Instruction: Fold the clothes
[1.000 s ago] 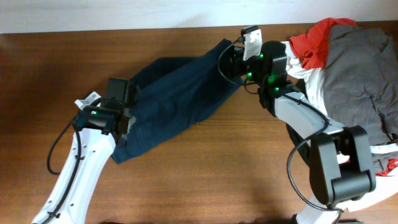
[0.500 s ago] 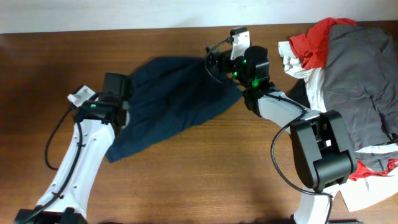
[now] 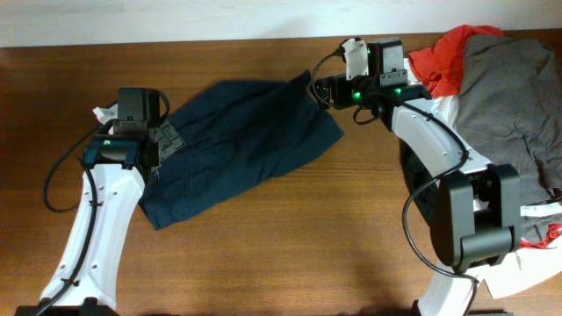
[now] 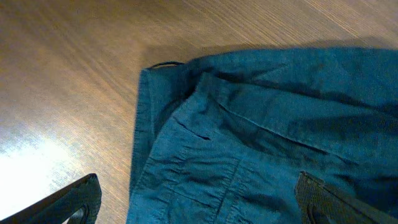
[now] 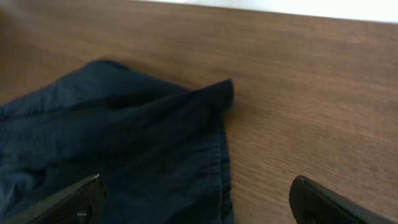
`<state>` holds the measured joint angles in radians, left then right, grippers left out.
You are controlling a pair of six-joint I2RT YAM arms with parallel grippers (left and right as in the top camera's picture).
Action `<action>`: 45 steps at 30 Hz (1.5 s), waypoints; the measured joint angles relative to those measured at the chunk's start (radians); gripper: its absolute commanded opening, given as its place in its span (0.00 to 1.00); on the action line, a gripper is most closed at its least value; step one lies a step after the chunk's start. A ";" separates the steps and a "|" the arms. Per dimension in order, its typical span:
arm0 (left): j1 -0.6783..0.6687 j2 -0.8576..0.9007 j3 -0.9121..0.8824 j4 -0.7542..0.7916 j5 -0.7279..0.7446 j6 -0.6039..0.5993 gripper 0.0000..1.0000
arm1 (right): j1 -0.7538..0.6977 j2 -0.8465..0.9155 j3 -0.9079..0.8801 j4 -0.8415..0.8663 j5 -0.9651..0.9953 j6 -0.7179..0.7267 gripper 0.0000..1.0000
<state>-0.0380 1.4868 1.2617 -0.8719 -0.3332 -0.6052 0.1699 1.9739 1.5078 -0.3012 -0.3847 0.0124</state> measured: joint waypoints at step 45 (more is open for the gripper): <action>0.000 0.067 0.109 -0.011 0.121 0.042 0.99 | -0.084 0.185 0.039 -0.916 0.243 0.040 0.04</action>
<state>-0.0380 1.5536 1.3712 -0.8833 -0.2119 -0.5632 0.0864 2.1593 1.5471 -1.2171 -0.1413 0.0528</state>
